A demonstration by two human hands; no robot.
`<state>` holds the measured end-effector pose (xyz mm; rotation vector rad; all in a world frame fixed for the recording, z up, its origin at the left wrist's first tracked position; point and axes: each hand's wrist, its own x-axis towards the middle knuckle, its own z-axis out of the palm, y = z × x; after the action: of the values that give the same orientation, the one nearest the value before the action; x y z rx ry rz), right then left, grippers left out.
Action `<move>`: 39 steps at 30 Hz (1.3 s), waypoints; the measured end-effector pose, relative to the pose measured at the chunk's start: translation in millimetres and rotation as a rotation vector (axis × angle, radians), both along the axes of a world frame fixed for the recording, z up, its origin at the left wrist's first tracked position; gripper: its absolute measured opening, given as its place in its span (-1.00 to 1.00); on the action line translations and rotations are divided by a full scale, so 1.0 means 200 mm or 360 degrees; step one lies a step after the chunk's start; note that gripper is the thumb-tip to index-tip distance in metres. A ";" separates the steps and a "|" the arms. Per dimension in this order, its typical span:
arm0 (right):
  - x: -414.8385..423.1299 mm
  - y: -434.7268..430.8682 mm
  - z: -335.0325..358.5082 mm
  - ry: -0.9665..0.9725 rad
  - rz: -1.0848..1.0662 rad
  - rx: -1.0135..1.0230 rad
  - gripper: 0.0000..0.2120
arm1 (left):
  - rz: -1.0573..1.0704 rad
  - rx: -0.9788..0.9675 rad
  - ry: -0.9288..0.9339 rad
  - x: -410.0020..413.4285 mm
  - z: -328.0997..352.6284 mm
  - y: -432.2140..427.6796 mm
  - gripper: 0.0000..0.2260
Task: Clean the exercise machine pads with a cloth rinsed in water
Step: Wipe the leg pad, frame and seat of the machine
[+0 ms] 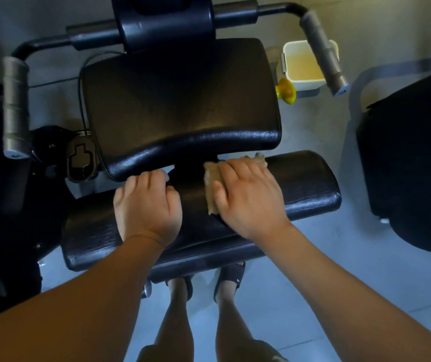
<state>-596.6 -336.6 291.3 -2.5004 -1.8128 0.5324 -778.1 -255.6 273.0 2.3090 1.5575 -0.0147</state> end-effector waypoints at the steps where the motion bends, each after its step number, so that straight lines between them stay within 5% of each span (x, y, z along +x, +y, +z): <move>1: 0.02 0.04 -0.02 -0.0029 0.0006 -0.0080 -0.56 | -0.0003 -0.0006 0.0016 0.00 0.00 0.00 -0.71; 14: 0.20 0.22 -0.04 0.0234 -0.0024 -0.0464 -0.56 | -0.0042 0.0008 0.0102 0.02 -0.01 0.01 -0.73; 22: 0.33 0.11 -0.04 -0.0239 -0.0027 -0.0640 -0.51 | -0.0059 0.0042 0.0152 0.02 -0.01 0.01 -0.71; 29: 0.06 0.21 -0.07 0.0185 0.0173 -0.0280 -0.49 | -0.0079 0.0085 0.0180 0.02 -0.02 0.00 -0.69; 34: 0.34 0.08 -0.10 -0.0140 0.0067 -0.0390 -0.44 | -0.0067 0.0069 0.0161 0.03 -0.01 0.01 -0.70; 39: 0.21 0.17 -0.06 -0.0057 0.0189 -0.0381 -0.37 | -0.0039 0.0091 0.0117 0.03 -0.02 0.00 -0.72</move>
<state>-554.2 -303.3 279.8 -2.5735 -2.0326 0.7562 -772.9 -255.5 269.7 2.3966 1.5848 -0.0630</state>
